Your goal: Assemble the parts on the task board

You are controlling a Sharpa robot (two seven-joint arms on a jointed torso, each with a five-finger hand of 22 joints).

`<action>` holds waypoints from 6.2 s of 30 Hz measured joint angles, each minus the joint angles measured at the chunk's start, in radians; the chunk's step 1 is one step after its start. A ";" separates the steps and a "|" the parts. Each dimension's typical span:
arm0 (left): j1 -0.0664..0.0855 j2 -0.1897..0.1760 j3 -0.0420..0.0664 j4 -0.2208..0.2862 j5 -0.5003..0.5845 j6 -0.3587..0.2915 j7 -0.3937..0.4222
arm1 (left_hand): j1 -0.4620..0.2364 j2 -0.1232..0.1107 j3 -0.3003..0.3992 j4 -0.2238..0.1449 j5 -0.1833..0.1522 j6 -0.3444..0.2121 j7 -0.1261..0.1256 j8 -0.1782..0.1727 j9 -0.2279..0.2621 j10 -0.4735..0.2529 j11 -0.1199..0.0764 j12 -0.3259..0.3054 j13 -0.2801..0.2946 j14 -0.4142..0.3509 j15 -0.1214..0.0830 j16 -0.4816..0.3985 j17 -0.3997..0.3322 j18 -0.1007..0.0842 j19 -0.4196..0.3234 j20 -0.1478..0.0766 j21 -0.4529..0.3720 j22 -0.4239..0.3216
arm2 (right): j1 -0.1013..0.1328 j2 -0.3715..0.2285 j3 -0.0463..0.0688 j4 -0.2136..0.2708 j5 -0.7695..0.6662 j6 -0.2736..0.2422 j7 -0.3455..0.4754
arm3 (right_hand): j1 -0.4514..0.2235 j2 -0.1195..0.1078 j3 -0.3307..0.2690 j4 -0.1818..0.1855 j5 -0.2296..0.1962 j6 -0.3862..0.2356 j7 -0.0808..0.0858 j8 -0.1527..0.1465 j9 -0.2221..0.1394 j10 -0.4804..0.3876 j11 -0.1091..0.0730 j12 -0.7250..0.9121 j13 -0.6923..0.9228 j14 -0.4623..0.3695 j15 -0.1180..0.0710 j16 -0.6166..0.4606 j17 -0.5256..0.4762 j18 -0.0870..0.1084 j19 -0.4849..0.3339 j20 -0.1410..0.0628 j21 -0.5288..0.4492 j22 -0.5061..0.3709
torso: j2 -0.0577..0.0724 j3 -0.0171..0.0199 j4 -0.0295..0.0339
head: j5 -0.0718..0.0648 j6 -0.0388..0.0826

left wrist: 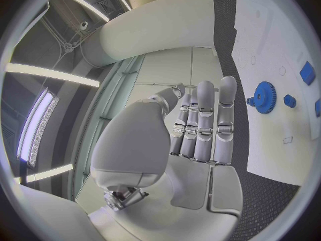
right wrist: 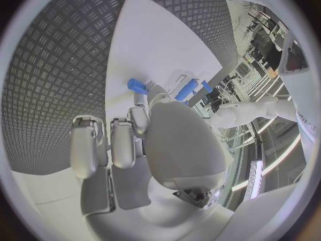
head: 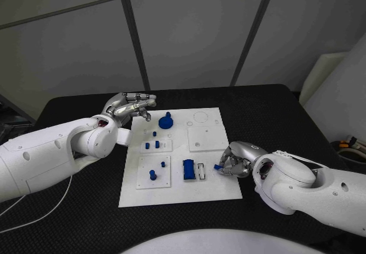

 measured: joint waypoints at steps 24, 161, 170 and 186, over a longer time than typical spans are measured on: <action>0.000 -0.002 0.000 0.005 0.000 0.005 -0.001 | 0.000 0.000 0.000 0.000 0.000 0.000 0.000 0.000 0.000 0.000 0.000 0.000 0.000 0.000 0.000 0.000 -0.001 0.000 0.000 0.000 0.000 0.000 | -0.004 0.066 -0.003 -0.010 0.233 -0.133 0.040 | -0.076 -0.041 0.022 0.018 0.067 0.018 -0.004 0.006 0.006 0.015 -0.014 0.007 0.005 -0.004 -0.003 0.000 0.000 0.000 0.000 0.000 0.004 0.000 | 0.002 0.0006 -0.0004 | 0.006 -0.005; -0.081 0.056 -0.002 0.160 0.086 -0.501 0.170 | -1.034 0.146 -0.388 0.007 -0.144 -0.802 -0.154 -0.132 -0.068 -0.846 -0.088 -0.365 -0.116 -0.992 -0.009 -0.961 -0.434 -0.018 -0.992 -0.084 -0.600 -0.834 | 0.111 0.209 0.008 -0.353 1.508 -0.399 1.161 | -1.100 0.033 -0.104 -0.250 -0.198 -0.886 -0.056 -0.185 -0.312 -1.158 0.011 -1.143 -1.265 -1.208 0.071 -1.430 -1.306 0.006 -1.244 -0.028 -1.483 -1.232 | -0.103 0.0062 0.0550 | 0.028 0.193; -0.081 0.056 -0.002 0.161 0.081 -0.523 0.174 | -1.137 0.146 -0.426 0.007 -0.144 -0.875 -0.158 -0.132 -0.067 -0.915 -0.094 -0.365 -0.116 -1.052 -0.014 -0.966 -0.434 -0.018 -1.033 -0.107 -0.600 -0.885 | 0.111 0.209 0.008 -0.353 1.522 -0.414 1.171 | -1.213 0.033 -0.105 -0.255 -0.209 -0.959 -0.061 -0.185 -0.312 -1.237 0.008 -1.145 -1.265 -1.286 0.070 -1.430 -1.307 -0.009 -1.312 -0.039 -1.488 -1.290 | -0.103 0.0064 0.0555 | 0.029 0.193; -0.081 0.056 -0.002 0.161 0.078 -0.532 0.175 | -1.355 0.146 -0.440 0.007 -0.147 -1.027 -0.159 -0.132 -0.067 -1.065 -0.093 -0.365 -0.117 -1.185 -0.013 -0.966 -0.435 -0.017 -1.135 -0.113 -0.600 -0.967 | 0.111 0.209 0.008 -0.352 1.528 -0.421 1.175 | -1.457 0.033 -0.105 -0.255 -0.213 -1.119 -0.063 -0.185 -0.313 -1.409 0.007 -1.145 -1.266 -1.461 0.070 -1.430 -1.307 -0.024 -1.461 -0.042 -1.488 -1.307 | -0.103 0.0064 0.0556 | 0.029 0.193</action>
